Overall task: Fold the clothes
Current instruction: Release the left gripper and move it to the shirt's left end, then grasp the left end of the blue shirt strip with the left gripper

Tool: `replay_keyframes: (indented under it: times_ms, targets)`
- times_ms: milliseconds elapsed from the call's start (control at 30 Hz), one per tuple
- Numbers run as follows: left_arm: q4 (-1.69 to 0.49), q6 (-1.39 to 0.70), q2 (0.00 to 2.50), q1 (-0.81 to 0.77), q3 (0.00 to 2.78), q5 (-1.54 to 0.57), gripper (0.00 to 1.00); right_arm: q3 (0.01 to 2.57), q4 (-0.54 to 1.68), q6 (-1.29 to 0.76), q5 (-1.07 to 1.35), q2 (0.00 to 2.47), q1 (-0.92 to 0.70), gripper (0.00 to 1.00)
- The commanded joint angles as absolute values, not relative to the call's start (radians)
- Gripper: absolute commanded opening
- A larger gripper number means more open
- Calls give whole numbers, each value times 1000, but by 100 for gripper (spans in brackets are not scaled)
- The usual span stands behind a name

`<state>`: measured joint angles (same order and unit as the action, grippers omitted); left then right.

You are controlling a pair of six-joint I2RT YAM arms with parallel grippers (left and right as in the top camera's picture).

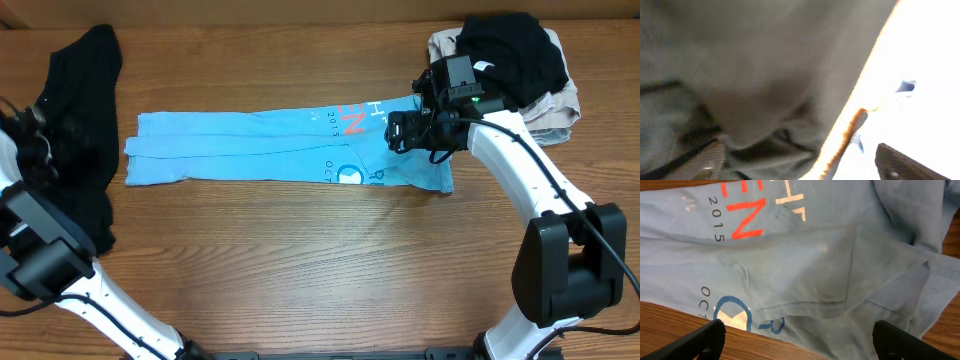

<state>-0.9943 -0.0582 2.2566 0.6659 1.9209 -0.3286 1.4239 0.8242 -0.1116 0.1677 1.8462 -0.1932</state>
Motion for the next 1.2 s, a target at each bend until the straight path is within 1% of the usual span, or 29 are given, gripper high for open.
replay_keyframes:
  times_ms: [0, 200, 300, 433, 900, 1067, 1167]
  targets:
    - [-1036, 37, 2260, 579, 2020, -334, 100, 1433, 822, -108, 159, 1842, -196, 98]
    - [-1051, 181, 2263, 425, 2009, -350, 100, 1433, 822, -108, 159, 1842, -196, 99]
    - [-1050, 195, 2263, 352, 2005, -262, 100, 1433, 822, -107, 159, 1842, -196, 99]
    - [-1047, 195, 2263, 292, 2005, -151, 100, 1433, 829, -107, 159, 1842, -196, 100]
    - [-1050, 257, 2292, 310, 1975, -150, 100, 1433, 841, -107, 159, 1842, -196, 100]
    - [-1089, 262, 2332, 316, 1964, -92, 100, 1433, 845, -107, 159, 1842, -196, 100]
    - [-1102, 254, 2357, 327, 1964, -97, 100, 1433, 848, -107, 159, 1842, -196, 100]
